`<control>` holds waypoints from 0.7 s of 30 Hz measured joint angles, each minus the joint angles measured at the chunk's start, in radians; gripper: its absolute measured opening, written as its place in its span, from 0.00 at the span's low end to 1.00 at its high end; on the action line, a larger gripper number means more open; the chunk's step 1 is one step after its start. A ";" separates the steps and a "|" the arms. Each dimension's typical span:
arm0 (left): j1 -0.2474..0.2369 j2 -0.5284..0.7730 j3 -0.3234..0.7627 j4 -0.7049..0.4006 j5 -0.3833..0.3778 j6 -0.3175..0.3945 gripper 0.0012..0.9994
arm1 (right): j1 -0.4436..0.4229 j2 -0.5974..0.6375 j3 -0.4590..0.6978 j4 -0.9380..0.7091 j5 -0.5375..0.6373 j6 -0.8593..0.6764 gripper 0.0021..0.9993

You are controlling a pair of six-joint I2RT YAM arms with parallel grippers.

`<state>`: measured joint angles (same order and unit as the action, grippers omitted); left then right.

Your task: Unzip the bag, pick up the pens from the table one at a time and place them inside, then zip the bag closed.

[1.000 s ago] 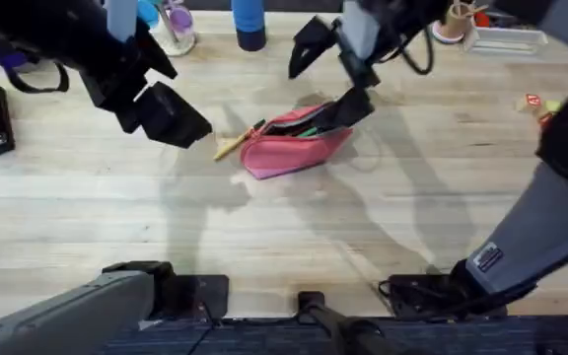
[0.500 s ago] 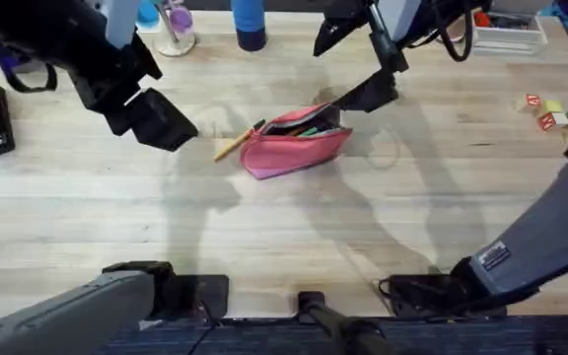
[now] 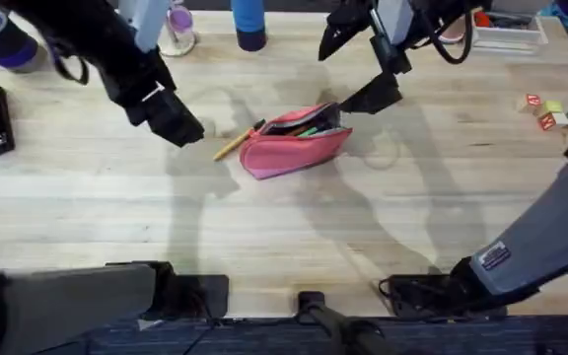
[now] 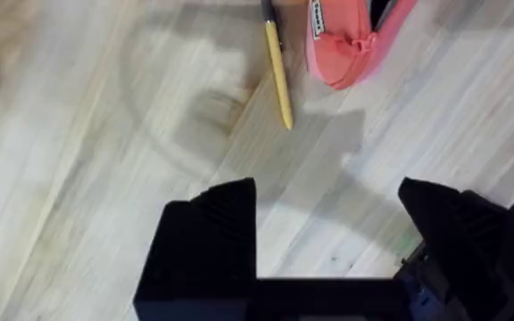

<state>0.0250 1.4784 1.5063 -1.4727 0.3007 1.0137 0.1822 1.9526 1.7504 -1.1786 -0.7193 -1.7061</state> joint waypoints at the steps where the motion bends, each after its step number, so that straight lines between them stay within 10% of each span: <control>1: 0.000 0.016 0.000 0.002 0.003 0.003 1.00 | 0.000 0.000 0.000 0.000 0.001 0.000 1.00; 21: -0.065 0.359 0.000 0.047 0.054 0.128 1.00 | 0.000 0.000 0.000 0.000 0.001 0.000 1.00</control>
<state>-0.0401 1.8369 1.5063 -1.4257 0.3550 1.1422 0.1822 1.9526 1.7504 -1.1782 -0.7181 -1.7061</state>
